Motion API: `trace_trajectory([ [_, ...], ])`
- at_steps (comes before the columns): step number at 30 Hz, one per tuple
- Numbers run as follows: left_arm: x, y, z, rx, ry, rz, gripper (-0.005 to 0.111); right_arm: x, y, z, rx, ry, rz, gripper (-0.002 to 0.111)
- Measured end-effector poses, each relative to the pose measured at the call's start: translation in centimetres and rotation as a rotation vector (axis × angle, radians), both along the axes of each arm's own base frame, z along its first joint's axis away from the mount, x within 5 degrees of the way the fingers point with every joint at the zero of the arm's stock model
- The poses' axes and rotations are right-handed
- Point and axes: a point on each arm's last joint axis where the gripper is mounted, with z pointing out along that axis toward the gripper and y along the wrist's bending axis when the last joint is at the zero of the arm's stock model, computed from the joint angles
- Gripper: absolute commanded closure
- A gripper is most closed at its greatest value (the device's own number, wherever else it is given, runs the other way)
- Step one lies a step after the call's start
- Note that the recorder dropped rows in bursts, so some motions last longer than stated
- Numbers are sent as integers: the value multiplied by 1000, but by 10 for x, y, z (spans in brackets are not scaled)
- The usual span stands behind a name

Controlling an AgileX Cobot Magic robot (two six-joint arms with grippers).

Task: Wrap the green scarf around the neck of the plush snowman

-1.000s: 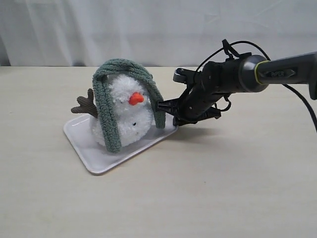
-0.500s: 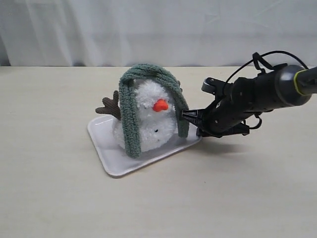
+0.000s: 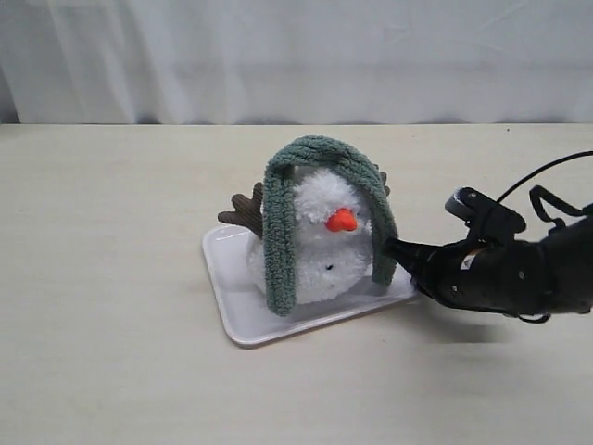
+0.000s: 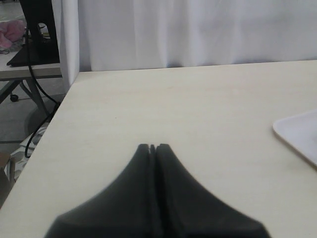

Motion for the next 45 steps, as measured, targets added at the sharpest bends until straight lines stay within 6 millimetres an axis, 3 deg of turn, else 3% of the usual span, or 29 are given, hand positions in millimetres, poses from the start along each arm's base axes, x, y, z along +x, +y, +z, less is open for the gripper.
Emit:
trace_trajectory([
  [5, 0, 0, 0, 0, 0, 0, 107, -10, -5, -3, 17, -42, -40, 104],
  [14, 0, 0, 0, 0, 0, 0, 107, -11, -5, -4, 15, -44, -32, 102],
  [24, 0, 0, 0, 0, 0, 0, 107, -10, -5, -1, -17, -25, 28, 63],
  [32, 0, 0, 0, 0, 0, 0, 107, 7, 2, 16, -78, 101, 146, 63],
  [39, 0, 0, 0, 0, 0, 0, 107, 34, -13, 46, -190, 242, 248, 63],
  [45, 0, 0, 0, 0, 0, 0, 107, 51, -17, 60, -240, 203, 278, 70],
])
